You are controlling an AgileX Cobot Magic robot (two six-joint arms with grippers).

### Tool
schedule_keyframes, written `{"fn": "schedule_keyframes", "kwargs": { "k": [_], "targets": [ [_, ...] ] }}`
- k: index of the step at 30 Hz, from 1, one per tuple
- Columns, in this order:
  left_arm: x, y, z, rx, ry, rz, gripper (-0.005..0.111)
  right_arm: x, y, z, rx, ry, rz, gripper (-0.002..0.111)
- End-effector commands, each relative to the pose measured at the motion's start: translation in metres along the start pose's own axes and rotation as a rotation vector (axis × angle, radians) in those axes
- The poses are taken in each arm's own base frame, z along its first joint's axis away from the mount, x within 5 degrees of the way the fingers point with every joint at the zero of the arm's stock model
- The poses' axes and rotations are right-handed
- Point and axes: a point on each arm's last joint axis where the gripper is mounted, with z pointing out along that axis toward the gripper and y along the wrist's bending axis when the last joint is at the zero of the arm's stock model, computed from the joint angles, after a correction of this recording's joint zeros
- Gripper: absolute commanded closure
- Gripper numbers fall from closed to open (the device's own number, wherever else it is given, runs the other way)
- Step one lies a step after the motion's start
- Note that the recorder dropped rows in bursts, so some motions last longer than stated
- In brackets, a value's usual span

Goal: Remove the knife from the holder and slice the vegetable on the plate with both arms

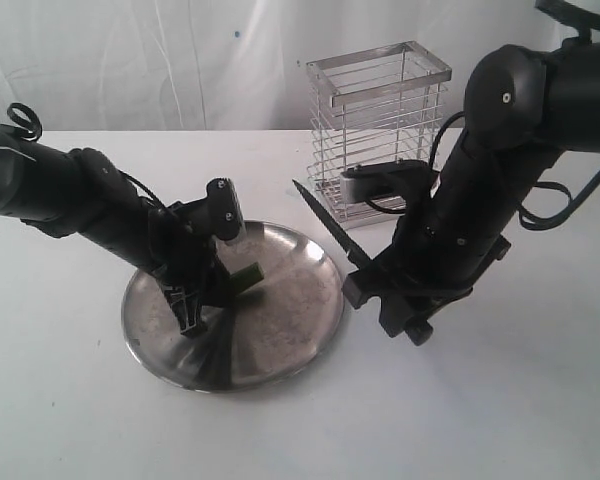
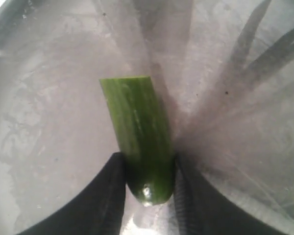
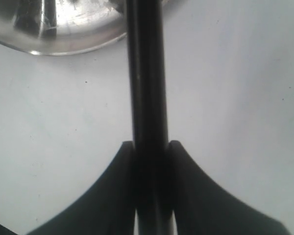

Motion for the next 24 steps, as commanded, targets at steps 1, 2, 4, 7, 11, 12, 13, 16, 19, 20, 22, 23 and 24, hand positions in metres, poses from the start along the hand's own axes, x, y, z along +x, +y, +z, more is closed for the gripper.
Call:
{"fn": "schedule_keyframes", "kwargs": {
  "k": [1, 2, 4, 7, 11, 12, 13, 16, 19, 20, 22, 23, 24],
  "targets": [
    [0.000, -0.005, 0.000, 0.060, -0.008, -0.023, 0.090, -0.002, -0.001, 0.000, 0.001, -0.024, 0.012, 0.108],
    [0.000, -0.005, 0.000, 0.060, -0.008, -0.023, 0.086, -0.002, -0.002, 0.000, 0.002, -0.027, 0.012, 0.108],
    [0.000, -0.005, 0.000, 0.060, -0.008, -0.023, 0.078, -0.002, -0.002, 0.000, 0.002, -0.027, 0.012, 0.108],
    [0.000, -0.005, 0.000, 0.060, -0.007, -0.042, 0.065, -0.002, -0.001, 0.000, 0.000, -0.027, 0.013, 0.108],
    [-0.001, -0.005, 0.000, 0.057, -0.008, -0.091, 0.052, -0.002, -0.001, 0.000, 0.000, -0.025, 0.013, 0.108],
    [-0.001, -0.004, 0.000, 0.052, -0.009, -0.104, 0.050, -0.002, -0.001, 0.000, -0.001, -0.023, 0.013, 0.108],
    [-0.001, -0.004, 0.000, 0.046, -0.009, -0.109, 0.048, -0.001, -0.001, 0.000, -0.001, -0.021, 0.013, 0.108],
    [0.000, -0.002, 0.000, 0.032, -0.008, -0.122, 0.047, -0.001, -0.001, 0.000, -0.002, -0.017, 0.013, 0.108],
    [-0.004, -0.003, -0.006, 0.032, -0.018, -0.118, 0.048, -0.001, -0.001, 0.000, -0.003, -0.014, 0.013, 0.108],
    [-0.006, -0.003, -0.009, 0.036, -0.025, -0.115, 0.048, 0.000, -0.001, 0.000, -0.004, -0.006, 0.013, 0.108],
    [-0.010, -0.002, -0.017, 0.025, -0.041, -0.106, 0.048, 0.003, 0.000, 0.000, -0.011, 0.025, 0.013, 0.108],
    [-0.014, -0.001, -0.023, 0.013, -0.051, -0.100, 0.048, 0.005, 0.001, 0.000, -0.015, 0.042, 0.011, 0.108],
    [-0.017, -0.001, -0.030, -0.001, -0.064, -0.093, 0.048, 0.007, 0.003, -0.002, -0.024, 0.067, 0.006, 0.108]
  ]
}}
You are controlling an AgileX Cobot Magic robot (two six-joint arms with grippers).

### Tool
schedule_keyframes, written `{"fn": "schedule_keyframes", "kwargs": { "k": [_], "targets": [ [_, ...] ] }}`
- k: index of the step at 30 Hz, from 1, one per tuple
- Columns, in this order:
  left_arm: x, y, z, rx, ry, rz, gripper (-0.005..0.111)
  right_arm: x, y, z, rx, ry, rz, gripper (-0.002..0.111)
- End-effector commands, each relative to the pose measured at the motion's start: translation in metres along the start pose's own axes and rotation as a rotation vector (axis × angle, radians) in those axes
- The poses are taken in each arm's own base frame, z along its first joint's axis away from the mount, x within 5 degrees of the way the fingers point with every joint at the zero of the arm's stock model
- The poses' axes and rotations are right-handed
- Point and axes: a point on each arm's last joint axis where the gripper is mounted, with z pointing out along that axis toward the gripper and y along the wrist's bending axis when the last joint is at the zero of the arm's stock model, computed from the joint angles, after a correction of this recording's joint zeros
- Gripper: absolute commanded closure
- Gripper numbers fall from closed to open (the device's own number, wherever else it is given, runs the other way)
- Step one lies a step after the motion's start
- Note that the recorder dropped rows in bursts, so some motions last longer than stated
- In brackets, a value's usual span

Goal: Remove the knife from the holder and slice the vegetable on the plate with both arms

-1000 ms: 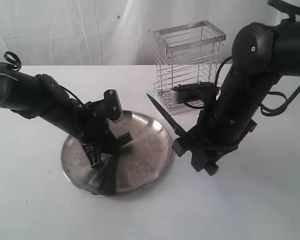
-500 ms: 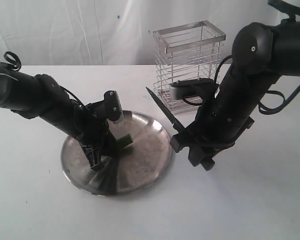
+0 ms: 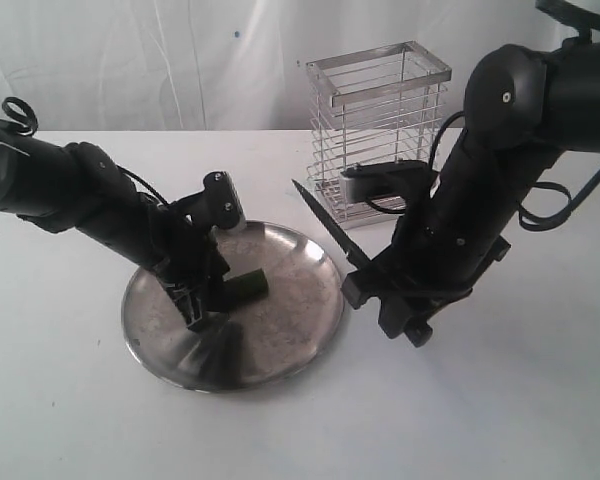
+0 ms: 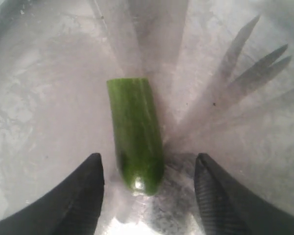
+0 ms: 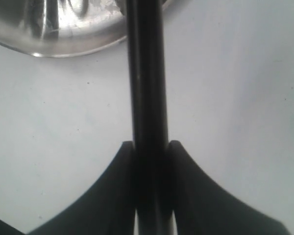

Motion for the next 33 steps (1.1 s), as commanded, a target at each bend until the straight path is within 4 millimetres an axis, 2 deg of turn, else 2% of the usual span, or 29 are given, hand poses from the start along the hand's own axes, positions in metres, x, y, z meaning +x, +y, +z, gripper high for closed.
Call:
{"fn": "schedule_keyframes", "kwargs": {
  "k": [1, 4, 6, 7, 8, 9, 11, 14, 15, 19, 23, 26, 31, 33],
  "targets": [
    [-0.018, 0.000, -0.031, -0.032, -0.067, 0.005, 0.048, 0.009, 0.006, -0.002, -0.026, 0.088, -0.005, 0.108],
    [-0.031, 0.000, -0.056, -0.085, -0.116, 0.031, 0.048, 0.013, 0.017, -0.005, -0.032, 0.109, -0.009, 0.108],
    [-0.039, 0.000, -0.074, -0.132, -0.151, 0.020, 0.052, 0.011, 0.023, -0.004, -0.030, 0.093, 0.005, 0.108],
    [-0.043, 0.004, -0.084, -0.192, -0.183, -0.077, 0.068, 0.006, 0.029, 0.000, -0.027, 0.055, 0.030, 0.108],
    [-0.041, 0.010, -0.088, -0.233, -0.200, -0.178, 0.099, 0.001, 0.036, 0.006, -0.032, 0.056, 0.041, 0.108],
    [-0.039, 0.013, -0.088, -0.241, -0.200, -0.209, 0.106, -0.001, 0.040, 0.010, -0.040, 0.082, 0.033, 0.108],
    [-0.031, 0.021, -0.079, -0.241, -0.204, -0.310, 0.107, -0.008, 0.046, 0.021, -0.049, 0.168, 0.017, 0.108],
    [-0.027, 0.030, -0.073, -0.204, -0.310, -0.578, 0.107, -0.020, 0.046, 0.027, -0.031, 0.167, 0.090, 0.108],
    [-0.027, 0.031, -0.070, -0.185, -0.329, -0.606, 0.107, -0.022, 0.046, 0.028, -0.029, 0.160, 0.108, 0.108],
    [-0.026, 0.031, -0.044, 0.033, -0.513, -0.610, 0.107, -0.024, 0.046, 0.038, -0.043, 0.212, 0.141, 0.108],
    [-0.006, 0.054, -0.053, 0.093, -0.670, -0.755, 0.107, -0.026, 0.046, 0.042, -0.044, 0.199, 0.153, 0.108],
    [0.002, 0.055, -0.053, 0.253, -0.777, -0.693, 0.107, -0.032, 0.047, 0.044, -0.059, 0.188, 0.143, 0.108],
    [0.017, 0.052, -0.024, 0.352, -0.765, -0.742, 0.107, -0.045, 0.048, 0.046, -0.067, 0.193, 0.139, 0.108],
    [0.020, 0.051, -0.020, 0.359, -0.761, -0.746, 0.107, -0.045, 0.048, 0.049, -0.068, 0.212, 0.140, 0.108]
  ]
}}
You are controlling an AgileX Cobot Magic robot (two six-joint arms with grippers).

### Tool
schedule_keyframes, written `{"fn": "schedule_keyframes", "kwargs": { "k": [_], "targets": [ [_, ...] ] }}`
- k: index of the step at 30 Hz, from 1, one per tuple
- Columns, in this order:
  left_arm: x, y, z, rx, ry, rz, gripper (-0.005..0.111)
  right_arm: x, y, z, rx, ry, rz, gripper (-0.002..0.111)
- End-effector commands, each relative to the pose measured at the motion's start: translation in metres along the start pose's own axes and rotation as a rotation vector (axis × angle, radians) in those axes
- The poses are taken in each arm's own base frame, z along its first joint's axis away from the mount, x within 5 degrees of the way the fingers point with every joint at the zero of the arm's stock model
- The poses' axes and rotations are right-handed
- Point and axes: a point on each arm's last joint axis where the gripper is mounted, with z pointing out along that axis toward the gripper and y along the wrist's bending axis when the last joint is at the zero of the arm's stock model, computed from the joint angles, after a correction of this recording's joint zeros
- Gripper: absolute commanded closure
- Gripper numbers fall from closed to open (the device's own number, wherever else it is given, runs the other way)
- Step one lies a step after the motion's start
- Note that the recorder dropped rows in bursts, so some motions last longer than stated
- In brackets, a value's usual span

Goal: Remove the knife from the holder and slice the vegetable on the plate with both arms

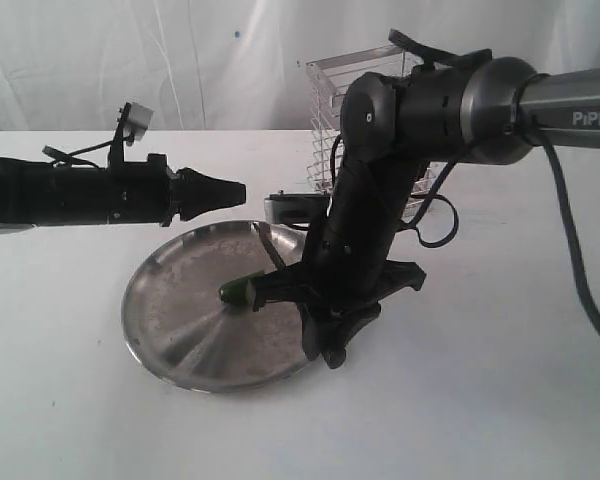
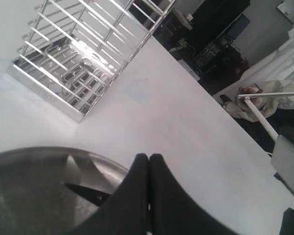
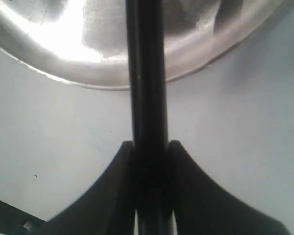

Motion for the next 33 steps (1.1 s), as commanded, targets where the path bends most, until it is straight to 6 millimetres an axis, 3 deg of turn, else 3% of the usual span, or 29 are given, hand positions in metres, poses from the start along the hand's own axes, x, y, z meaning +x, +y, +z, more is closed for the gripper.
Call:
{"fn": "schedule_keyframes", "kwargs": {
  "k": [1, 6, 10, 15, 33],
  "targets": [
    [0.004, 0.004, 0.002, 0.042, -0.020, -0.008, 0.107, -0.001, 0.000, 0.003, -0.002, 0.044, -0.008, 0.108],
    [-0.008, -0.006, 0.004, 0.171, -0.059, 0.040, 0.107, 0.001, 0.009, 0.012, 0.004, 0.087, -0.051, 0.108],
    [-0.005, -0.004, 0.006, 0.173, -0.052, 0.029, 0.107, -0.003, 0.007, 0.024, 0.009, 0.114, -0.040, 0.108],
    [0.005, 0.003, 0.010, 0.183, -0.041, -0.001, 0.107, -0.009, 0.008, 0.018, 0.008, 0.015, -0.022, 0.108],
    [0.007, 0.006, 0.011, 0.174, -0.036, -0.002, 0.107, -0.008, 0.004, 0.020, 0.046, 0.039, -0.008, 0.108]
  ]
}}
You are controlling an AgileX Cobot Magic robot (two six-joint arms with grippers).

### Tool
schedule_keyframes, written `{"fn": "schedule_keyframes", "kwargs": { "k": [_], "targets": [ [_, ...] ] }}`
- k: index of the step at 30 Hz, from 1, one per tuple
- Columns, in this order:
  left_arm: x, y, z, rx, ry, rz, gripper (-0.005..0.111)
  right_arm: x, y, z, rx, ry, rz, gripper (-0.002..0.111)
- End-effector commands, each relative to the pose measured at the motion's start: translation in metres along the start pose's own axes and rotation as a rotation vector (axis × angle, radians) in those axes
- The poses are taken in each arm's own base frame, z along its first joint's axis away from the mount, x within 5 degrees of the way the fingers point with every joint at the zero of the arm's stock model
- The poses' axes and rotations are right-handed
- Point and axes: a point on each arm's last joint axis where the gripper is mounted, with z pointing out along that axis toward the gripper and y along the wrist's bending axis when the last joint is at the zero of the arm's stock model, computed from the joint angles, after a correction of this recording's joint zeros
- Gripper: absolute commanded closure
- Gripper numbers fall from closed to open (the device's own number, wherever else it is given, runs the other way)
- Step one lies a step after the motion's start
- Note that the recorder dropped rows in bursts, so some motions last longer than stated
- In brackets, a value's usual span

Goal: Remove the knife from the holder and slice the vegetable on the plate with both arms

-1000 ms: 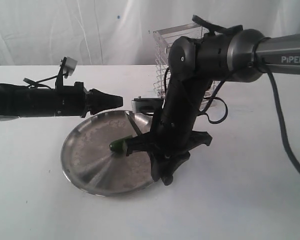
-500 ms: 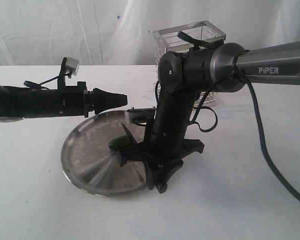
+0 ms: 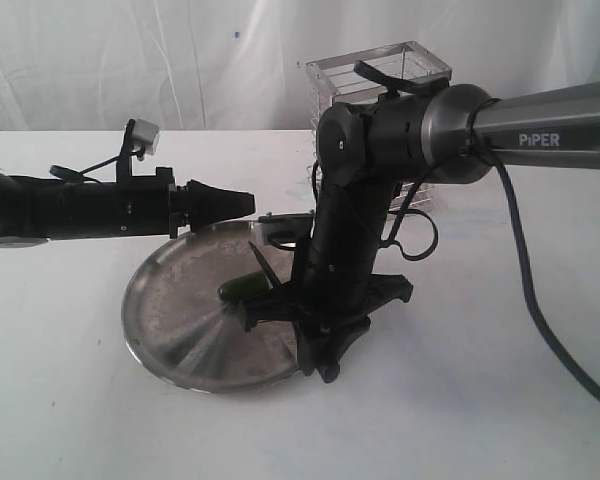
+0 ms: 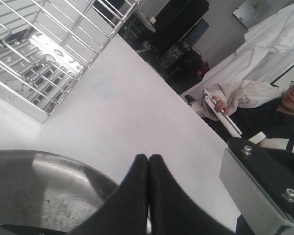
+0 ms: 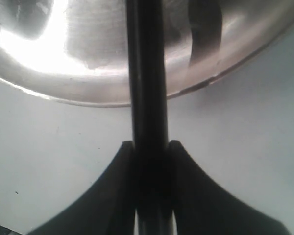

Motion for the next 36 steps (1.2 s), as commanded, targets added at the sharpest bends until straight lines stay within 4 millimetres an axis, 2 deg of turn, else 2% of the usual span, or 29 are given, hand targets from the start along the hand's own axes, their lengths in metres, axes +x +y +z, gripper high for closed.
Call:
{"fn": "schedule_keyframes", "kwargs": {
  "k": [1, 13, 20, 36],
  "targets": [
    [-0.0035, -0.0038, 0.0020, 0.031, -0.026, 0.022, 0.107, 0.0008, 0.0012, -0.0053, 0.002, 0.000, -0.006, 0.108],
    [0.0000, -0.0080, 0.0113, 0.039, -0.007, 0.046, 0.107, 0.0020, 0.0016, -0.0053, -0.003, 0.013, -0.003, 0.108],
    [0.0001, -0.0075, 0.0113, 0.033, -0.006, 0.046, 0.107, 0.0040, 0.0086, -0.0035, -0.001, 0.018, -0.024, 0.108],
    [0.0006, -0.0046, 0.0114, 0.002, 0.001, 0.046, 0.107, 0.0024, 0.0076, -0.0035, 0.009, 0.000, -0.025, 0.108]
  ]
}}
